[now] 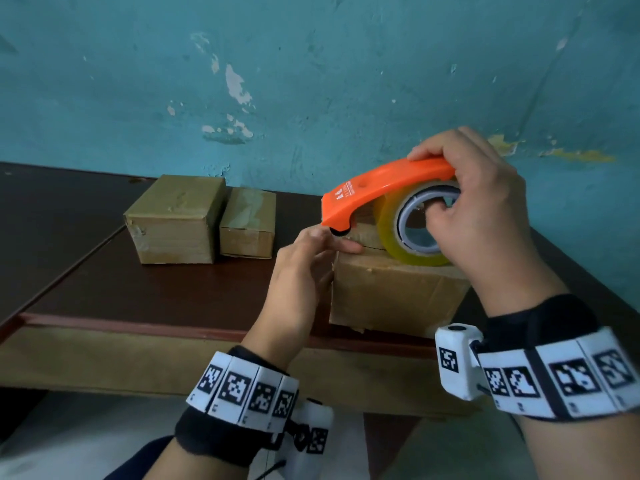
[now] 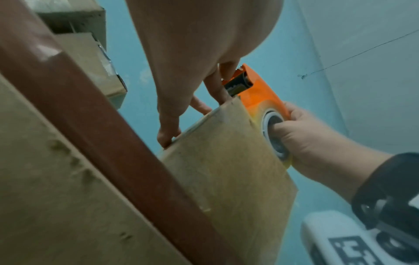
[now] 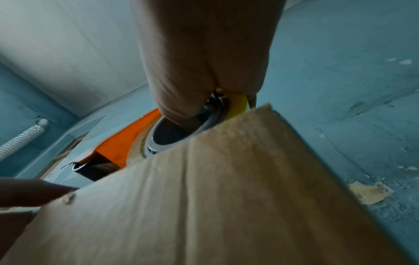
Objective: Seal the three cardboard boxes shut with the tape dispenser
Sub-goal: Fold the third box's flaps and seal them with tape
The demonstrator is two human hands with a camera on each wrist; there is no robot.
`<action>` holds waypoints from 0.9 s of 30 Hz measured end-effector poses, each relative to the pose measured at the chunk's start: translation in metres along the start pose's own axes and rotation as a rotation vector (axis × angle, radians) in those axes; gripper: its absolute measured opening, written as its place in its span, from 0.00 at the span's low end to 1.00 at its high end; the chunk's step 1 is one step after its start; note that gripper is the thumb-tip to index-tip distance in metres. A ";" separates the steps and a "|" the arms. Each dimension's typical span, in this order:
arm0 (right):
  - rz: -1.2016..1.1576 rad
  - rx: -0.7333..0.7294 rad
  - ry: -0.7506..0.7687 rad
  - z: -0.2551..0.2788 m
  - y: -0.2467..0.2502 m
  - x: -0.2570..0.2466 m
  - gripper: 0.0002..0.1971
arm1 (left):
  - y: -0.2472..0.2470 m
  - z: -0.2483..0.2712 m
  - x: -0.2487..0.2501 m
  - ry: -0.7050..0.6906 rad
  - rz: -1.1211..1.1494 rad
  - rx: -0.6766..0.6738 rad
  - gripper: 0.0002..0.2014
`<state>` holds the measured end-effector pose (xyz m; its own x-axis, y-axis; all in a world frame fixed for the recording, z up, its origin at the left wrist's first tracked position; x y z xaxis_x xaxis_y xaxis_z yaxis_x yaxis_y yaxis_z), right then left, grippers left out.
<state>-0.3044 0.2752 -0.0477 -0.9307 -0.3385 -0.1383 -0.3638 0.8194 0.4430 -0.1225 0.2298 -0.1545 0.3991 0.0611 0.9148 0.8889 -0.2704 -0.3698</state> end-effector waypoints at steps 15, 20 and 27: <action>0.065 -0.044 0.013 -0.003 -0.001 -0.010 0.24 | -0.011 -0.004 0.000 0.016 0.052 0.071 0.19; 0.077 -0.057 0.022 -0.003 -0.002 -0.013 0.23 | -0.010 -0.006 0.000 0.015 0.009 0.134 0.21; 0.191 -0.096 0.070 -0.007 -0.007 -0.026 0.21 | -0.005 -0.012 -0.004 0.086 -0.213 0.161 0.23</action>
<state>-0.2773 0.2752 -0.0414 -0.9765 -0.2150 0.0165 -0.1725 0.8248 0.5384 -0.1308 0.2193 -0.1544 0.1850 0.0165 0.9826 0.9778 -0.1035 -0.1823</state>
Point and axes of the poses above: each hand's wrist, its own z-axis away from the middle knuckle, its own y-axis out of the back of the hand, x = y × z, the point moved 2 cm from there along -z, towards the middle knuckle, and after that the axes turned 6 degrees about x, right-handed, at the moved point
